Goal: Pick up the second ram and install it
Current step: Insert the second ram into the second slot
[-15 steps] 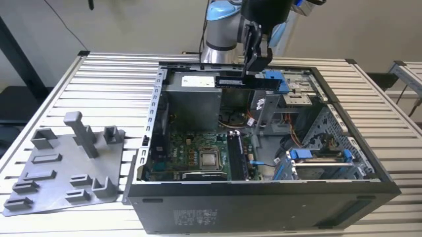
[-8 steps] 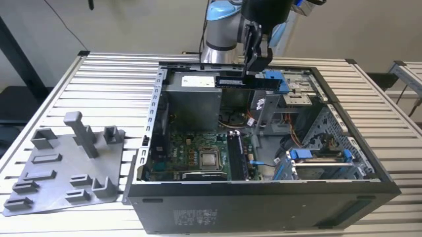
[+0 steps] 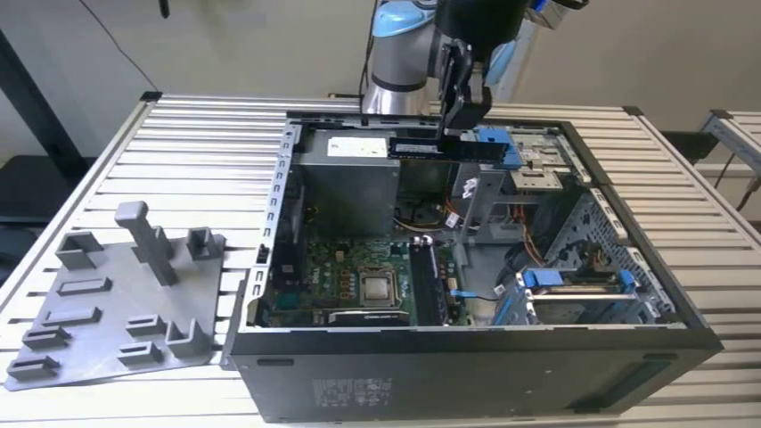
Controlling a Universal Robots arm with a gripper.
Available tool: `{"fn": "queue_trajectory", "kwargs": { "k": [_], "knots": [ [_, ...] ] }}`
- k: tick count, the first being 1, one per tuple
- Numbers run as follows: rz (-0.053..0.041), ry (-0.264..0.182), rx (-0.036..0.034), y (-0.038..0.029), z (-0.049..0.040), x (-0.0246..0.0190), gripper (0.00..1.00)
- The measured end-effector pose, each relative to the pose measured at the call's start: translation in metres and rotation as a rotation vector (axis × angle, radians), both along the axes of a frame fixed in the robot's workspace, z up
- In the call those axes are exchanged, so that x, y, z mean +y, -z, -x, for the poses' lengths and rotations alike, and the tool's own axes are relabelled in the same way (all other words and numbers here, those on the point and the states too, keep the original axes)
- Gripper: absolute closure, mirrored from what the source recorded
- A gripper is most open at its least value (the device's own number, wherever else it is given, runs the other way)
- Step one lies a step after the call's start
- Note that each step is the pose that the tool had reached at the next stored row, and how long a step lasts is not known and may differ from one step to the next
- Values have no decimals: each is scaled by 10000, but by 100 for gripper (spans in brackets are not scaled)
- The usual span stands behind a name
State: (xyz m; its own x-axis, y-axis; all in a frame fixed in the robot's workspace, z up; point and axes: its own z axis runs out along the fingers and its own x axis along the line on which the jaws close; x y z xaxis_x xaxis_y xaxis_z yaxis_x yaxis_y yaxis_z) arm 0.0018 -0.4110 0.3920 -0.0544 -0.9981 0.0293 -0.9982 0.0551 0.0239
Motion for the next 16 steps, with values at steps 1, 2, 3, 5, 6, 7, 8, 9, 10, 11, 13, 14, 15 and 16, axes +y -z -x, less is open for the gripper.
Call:
{"fn": "queue_trajectory", "kwargs": {
  "k": [1, 2, 3, 5, 6, 7, 8, 9, 10, 11, 13, 14, 15, 16],
  "knots": [
    [1, 26, 0, 0, 0, 0, 86],
    [1, 80, 0, 0, 0, 0, 86],
    [1, 146, 0, 0, 0, 0, 86],
    [0, 312, 0, 0, 0, 0, 86],
    [0, 413, 0, 0, 0, 0, 86],
    [1, 552, 1, 0, 0, 0, 86],
    [0, 705, 0, 1, 0, 0, 86],
    [1, 866, 0, 1, 0, 0, 86],
    [0, 1035, 0, 2, 0, 0, 86],
    [0, 1209, 0, 2, 0, 0, 86],
    [1, 1564, 0, 2, 0, 0, 86],
    [0, 1740, 0, 3, 0, 0, 86],
    [1, 1920, 0, 3, 0, 0, 86],
    [1, 2100, 0, 4, 0, 0, 86]
  ]
}}
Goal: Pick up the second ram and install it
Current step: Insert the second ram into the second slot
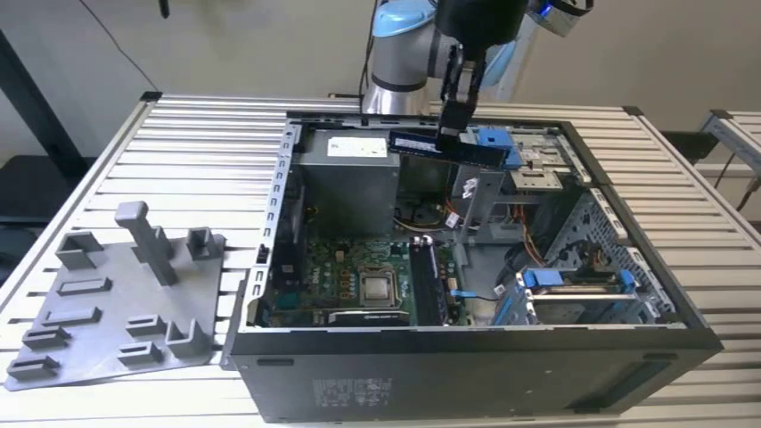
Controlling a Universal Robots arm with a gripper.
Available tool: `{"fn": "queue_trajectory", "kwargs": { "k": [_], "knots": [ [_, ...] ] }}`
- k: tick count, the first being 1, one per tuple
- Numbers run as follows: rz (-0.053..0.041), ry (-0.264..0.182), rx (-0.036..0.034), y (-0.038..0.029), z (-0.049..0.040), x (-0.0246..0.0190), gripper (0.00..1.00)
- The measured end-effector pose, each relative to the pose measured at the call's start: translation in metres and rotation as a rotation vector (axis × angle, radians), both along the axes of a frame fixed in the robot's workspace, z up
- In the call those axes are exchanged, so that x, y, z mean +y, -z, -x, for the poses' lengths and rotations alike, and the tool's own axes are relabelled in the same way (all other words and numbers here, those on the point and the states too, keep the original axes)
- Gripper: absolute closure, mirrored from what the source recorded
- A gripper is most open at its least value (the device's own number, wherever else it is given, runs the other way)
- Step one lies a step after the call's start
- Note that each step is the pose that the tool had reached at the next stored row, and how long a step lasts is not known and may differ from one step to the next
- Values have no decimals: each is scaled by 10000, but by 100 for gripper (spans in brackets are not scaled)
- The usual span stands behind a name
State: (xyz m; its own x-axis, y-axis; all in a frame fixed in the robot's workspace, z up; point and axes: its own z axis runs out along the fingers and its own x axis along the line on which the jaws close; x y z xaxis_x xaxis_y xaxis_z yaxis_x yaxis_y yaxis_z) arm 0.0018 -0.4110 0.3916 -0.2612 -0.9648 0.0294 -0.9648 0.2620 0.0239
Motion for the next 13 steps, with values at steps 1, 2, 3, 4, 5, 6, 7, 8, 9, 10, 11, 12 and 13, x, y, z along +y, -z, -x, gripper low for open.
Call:
{"fn": "queue_trajectory", "kwargs": {
  "k": [1, 2, 3, 4, 5, 6, 7, 8, 9, 10, 11, 12, 13],
  "knots": [
    [0, 192, 0, 0, 0, 0, 86],
    [0, 353, 0, 1, 0, 0, 86],
    [0, 501, 0, 1, 0, 0, 86],
    [0, 647, 0, 1, 0, 0, 86],
    [0, 793, 0, 2, 0, 0, 86],
    [0, 944, 0, 2, 0, 0, 86],
    [0, 1099, 0, 3, 0, 0, 86],
    [0, 1255, 0, 3, 0, 0, 86],
    [0, 1424, 0, 4, 0, 0, 86],
    [-1, 1588, 0, 5, 0, 0, 86],
    [0, 1746, 0, 5, 0, 0, 86],
    [-1, 1916, 0, 6, 0, 0, 86],
    [0, 2087, 0, 7, 0, 0, 86]
  ]
}}
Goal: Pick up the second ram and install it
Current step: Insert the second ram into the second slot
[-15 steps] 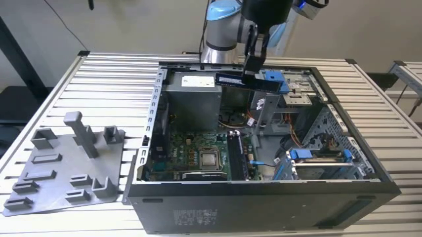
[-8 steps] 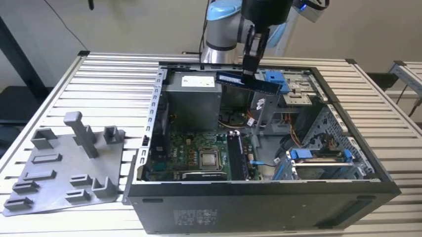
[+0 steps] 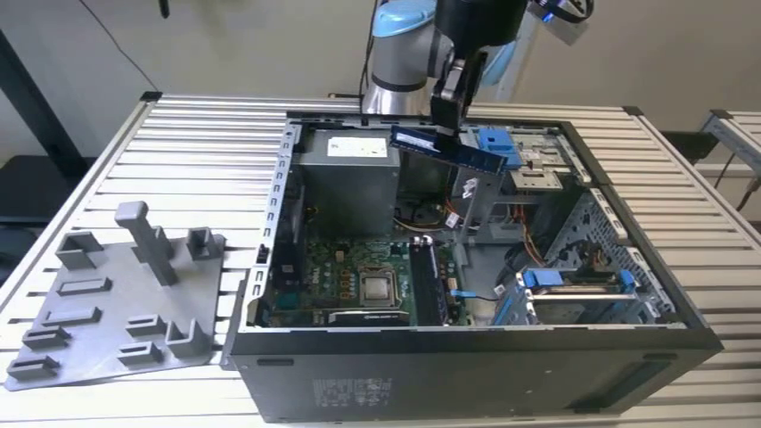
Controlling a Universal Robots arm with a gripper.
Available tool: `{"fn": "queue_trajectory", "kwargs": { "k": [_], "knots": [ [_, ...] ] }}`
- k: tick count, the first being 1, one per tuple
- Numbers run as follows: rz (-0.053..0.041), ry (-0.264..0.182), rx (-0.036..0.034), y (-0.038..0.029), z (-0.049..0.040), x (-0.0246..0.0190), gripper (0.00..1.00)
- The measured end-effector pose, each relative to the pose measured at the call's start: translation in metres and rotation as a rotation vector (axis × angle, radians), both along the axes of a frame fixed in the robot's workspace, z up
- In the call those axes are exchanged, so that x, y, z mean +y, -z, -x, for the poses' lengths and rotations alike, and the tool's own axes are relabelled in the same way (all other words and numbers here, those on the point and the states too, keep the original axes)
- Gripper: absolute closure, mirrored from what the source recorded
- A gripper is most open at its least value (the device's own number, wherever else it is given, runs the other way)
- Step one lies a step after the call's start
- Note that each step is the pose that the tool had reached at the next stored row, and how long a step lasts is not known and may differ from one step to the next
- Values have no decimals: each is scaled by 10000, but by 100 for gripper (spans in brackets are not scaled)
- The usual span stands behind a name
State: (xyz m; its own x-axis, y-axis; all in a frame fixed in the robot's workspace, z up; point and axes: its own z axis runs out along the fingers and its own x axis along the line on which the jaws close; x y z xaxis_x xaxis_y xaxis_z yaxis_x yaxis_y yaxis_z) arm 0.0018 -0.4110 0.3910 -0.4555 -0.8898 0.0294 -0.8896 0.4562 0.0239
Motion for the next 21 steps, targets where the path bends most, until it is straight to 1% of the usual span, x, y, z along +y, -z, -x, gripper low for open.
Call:
{"fn": "queue_trajectory", "kwargs": {
  "k": [10, 21],
  "knots": [
    [0, 1592, 0, 6, 0, 0, 86],
    [-1, 3132, 0, 12, 0, 0, 86]
  ]
}}
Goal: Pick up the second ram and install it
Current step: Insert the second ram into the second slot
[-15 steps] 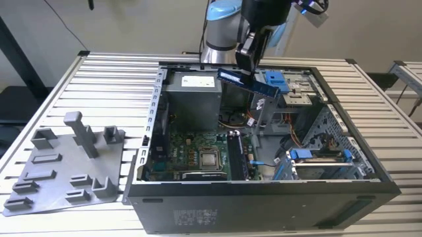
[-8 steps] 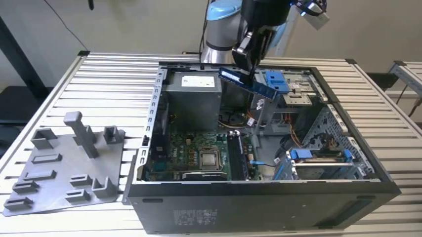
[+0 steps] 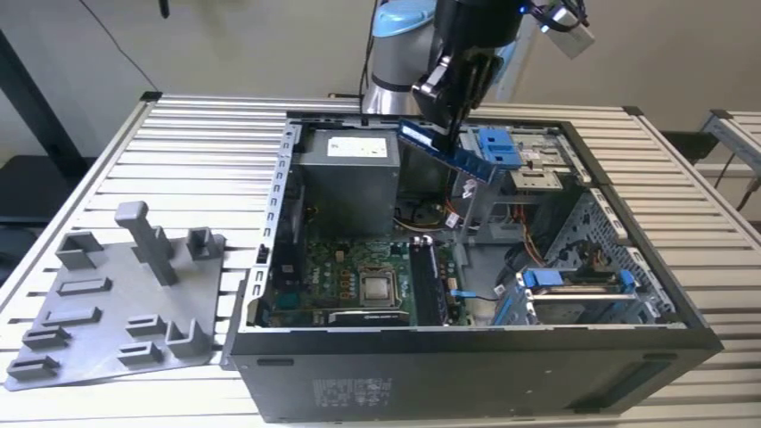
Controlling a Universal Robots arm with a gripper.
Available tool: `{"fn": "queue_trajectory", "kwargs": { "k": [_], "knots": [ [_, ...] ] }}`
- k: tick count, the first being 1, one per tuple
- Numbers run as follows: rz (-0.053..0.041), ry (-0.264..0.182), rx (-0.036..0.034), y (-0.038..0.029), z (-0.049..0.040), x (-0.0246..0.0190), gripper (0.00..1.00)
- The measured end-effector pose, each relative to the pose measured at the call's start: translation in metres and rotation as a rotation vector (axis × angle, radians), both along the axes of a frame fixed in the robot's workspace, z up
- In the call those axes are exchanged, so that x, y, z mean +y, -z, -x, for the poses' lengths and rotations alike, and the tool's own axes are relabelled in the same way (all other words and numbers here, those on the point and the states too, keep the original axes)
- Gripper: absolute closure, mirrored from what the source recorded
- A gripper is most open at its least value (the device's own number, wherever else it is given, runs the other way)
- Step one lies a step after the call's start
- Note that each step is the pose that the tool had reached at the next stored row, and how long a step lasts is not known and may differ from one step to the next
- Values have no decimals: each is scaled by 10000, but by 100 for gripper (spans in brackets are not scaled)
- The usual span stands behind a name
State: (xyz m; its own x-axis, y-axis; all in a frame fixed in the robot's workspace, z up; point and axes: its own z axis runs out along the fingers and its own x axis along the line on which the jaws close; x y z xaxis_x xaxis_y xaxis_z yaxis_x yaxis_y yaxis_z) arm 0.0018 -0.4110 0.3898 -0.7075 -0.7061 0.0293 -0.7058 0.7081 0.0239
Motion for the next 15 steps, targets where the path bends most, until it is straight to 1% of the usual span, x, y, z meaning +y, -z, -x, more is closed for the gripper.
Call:
{"fn": "queue_trajectory", "kwargs": {
  "k": [15],
  "knots": [
    [1, 1958, 0, 7, -1, 0, 86]
  ]
}}
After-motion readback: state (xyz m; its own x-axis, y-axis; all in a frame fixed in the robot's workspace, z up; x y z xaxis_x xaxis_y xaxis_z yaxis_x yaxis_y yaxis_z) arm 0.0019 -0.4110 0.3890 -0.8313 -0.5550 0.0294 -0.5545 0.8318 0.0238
